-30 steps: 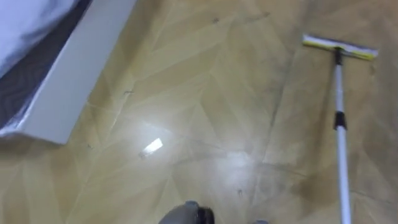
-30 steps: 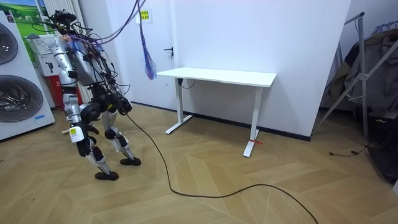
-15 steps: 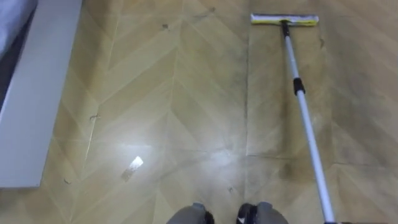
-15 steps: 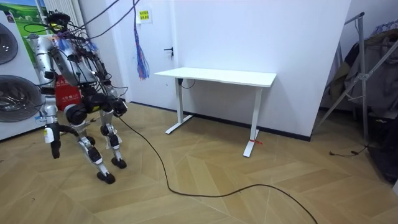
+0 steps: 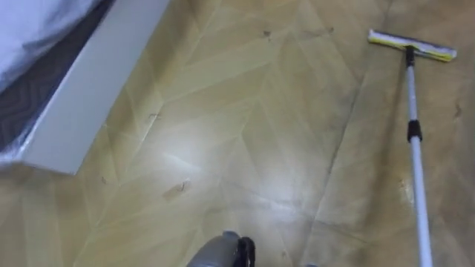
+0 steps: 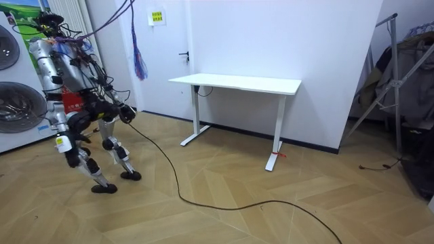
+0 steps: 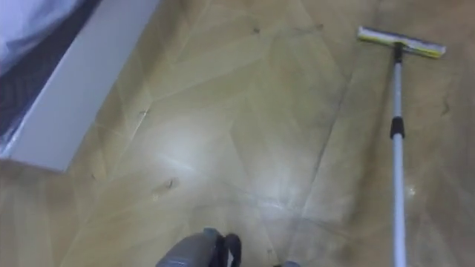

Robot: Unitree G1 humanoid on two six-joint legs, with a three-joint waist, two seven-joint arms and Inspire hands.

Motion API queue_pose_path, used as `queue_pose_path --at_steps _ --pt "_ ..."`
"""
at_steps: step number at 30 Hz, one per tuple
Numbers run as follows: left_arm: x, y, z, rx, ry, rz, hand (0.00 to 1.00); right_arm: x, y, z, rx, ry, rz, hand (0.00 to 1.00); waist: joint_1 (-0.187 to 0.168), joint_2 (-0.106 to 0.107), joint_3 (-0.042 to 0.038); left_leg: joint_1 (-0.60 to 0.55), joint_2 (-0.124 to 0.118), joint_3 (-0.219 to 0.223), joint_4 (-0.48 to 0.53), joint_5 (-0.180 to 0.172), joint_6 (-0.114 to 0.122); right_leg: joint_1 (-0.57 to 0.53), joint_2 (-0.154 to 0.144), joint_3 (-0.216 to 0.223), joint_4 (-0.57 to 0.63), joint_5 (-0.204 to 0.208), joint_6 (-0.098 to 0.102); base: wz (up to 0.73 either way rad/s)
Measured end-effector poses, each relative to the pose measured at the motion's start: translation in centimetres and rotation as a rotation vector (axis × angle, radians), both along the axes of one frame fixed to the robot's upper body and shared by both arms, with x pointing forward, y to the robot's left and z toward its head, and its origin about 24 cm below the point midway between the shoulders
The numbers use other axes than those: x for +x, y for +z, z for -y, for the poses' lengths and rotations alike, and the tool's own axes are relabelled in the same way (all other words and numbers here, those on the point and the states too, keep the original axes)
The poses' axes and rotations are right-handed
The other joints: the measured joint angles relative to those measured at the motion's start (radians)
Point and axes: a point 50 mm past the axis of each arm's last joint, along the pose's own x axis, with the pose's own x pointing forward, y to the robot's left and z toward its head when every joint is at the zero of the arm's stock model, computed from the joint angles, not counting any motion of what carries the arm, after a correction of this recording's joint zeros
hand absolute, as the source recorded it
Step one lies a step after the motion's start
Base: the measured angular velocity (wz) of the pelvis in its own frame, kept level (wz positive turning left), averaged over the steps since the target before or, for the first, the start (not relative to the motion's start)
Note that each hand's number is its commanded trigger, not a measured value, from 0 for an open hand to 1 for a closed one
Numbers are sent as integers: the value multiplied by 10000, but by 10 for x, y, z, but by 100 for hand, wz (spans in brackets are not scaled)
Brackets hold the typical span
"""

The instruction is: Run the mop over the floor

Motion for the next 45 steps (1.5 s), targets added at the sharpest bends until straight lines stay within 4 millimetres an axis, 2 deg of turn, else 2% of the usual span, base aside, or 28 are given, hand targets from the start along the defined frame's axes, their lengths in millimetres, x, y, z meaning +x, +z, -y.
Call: queue_pose_path --at_steps 1,2,4,6,7,8,9,10,12,14,15,17,18,19,20,21,22,24,27,29,33,36,38,42,45 --pt "3 0 2 -33 -11 159 0 -5 -4 -7 67 53 -164 100 -301 74 -40 160 -147 -40 2 -104 43 33 -149 -43 308 52 93 9" --pt "9 0 4 4 -55 369 0 -7 -7 -13 164 72 -239 100 -476 155 -33 275 -192 -22 20 -212 90 -61 -235 5 730 216 299 4" --pt "21 0 6 67 -111 673 0 -4 -10 -22 220 88 -213 100 -527 255 7 354 -197 -25 53 -287 125 -491 -260 133 1302 608 460 -23" --pt "25 1 7 198 -202 811 0 9 -10 -26 161 204 33 100 -470 301 34 385 -203 -101 -12 -297 141 -899 -212 356 1129 564 485 -59" --pt "25 0 11 206 -212 810 0 22 -8 -25 9 319 304 100 -356 443 105 386 -156 -220 -51 -302 109 -1302 -167 327 546 570 459 -78" --pt "23 -1 12 223 -202 762 0 35 -6 -25 -113 455 572 100 -306 541 139 375 -150 -456 -54 -310 20 -1540 -83 362 -450 701 413 -67" --pt "22 -1 11 290 -186 725 0 40 -6 -26 -109 497 676 100 -273 542 134 385 -151 -476 -56 -332 -27 -1589 -75 367 -862 995 373 -28" --pt "21 -1 10 432 -141 635 0 45 -4 -27 -111 469 713 100 -241 506 130 395 -140 -543 -15 -389 -138 -1589 -56 283 -984 1510 269 0" --pt "22 0 9 469 -69 631 0 63 1 -26 -193 448 974 100 -167 527 114 411 -104 -737 -61 -381 -306 -1501 -30 -18 -1067 1537 38 11" --pt "22 0 8 452 100 650 0 87 9 -23 -154 433 1661 100 -40 376 112 441 -63 -939 25 -429 -476 -1417 -64 -227 -964 1418 -194 21" --pt "21 0 6 464 170 646 0 93 10 -24 -67 421 1848 100 -4 280 110 471 -38 -956 37 -439 -516 -1416 -63 -246 -884 1342 -238 21" --pt "20 1 0 568 286 620 0 105 15 -22 204 194 2483 100 215 -37 105 360 59 -1000 598 -504 -684 -1297 -70 -478 -572 965 -435 24" --pt "20 2 -2 619 269 647 0 109 16 -22 268 151 2649 100 244 -63 97 291 92 -1008 818 -484 -720 -1253 -69 -563 -490 855 -487 36" --pt "20 3 -6 719 270 647 0 111 17 -23 390 147 2836 100 278 -227 81 141 252 -999 1221 -421 -829 -1198 -2 -643 -369 678 -513 39" --pt "15 3 -7 751 259 533 0 112 17 -23 490 155 2896 100 296 -301 61 61 402 -1003 1489 -402 -864 -1048 52 -795 -339 564 -590 34" --pt "13 2 -6 737 219 463 0 112 17 -22 537 151 2911 100 304 -317 60 59 452 -1011 1578 -399 -869 -976 78 -863 -346 545 -625 20" --pt "8 2 -4 680 262 337 0 111 17 -22 656 121 2941 100 290 -390 69 123 538 -996 1525 -401 -871 -895 111 -894 -392 528 -663 13" --pt "6 1 -2 633 248 174 0 105 15 -22 738 35 2906 100 265 -376 88 309 580 -993 1204 -413 -893 -719 183 -958 -656 594 -712 12" --pt "4 0 0 635 323 108 0 83 4 -27 976 -295 2654 100 258 -322 81 861 589 -945 457 -418 -903 -249 279 -1051 -1252 766 -763 3" --pt "5 0 2 554 562 151 0 63 -3 -30 1120 -444 2245 100 156 -211 65 1330 572 -962 -72 -418 -903 165 306 -1090 -1626 836 -739 4" --pt "5 0 0 591 704 107 0 38 -12 -41 1442 -820 1744 100 -175 -177 77 2484 539 -908 -1104 -371 -978 1093 273 -1085 -2241 894 -662 1" --pt "4 0 -1 716 465 50 0 17 -19 -50 1734 -1003 1286 100 -362 -140 51 3616 475 -883 -2171 -239 -1063 2076 417 -1041 -3126 1137 -558 -8" --pt "-3 0 -6 881 638 -97 0 3 -22 -57 2038 -1083 996 100 -378 -275 62 4671 430 -813 -3017 -21 -1043 2860 493 -874 -3806 1328 -476 -30" --pt "-8 0 -7 955 570 -261 0 -19 -24 -58 2097 -849 378 100 -428 -409 -54 5970 362 -570 -4160 248 -1002 3964 575 -686 -4681 1491 -309 -16" --pt "-22 1 -11 1106 816 -630 0 -34 -25 -58 1984 -149 -340 100 -485 -644 -160 6856 389 -586 -4741 276 -1001 4699 683 -619 -5091 1519 -268 -20"
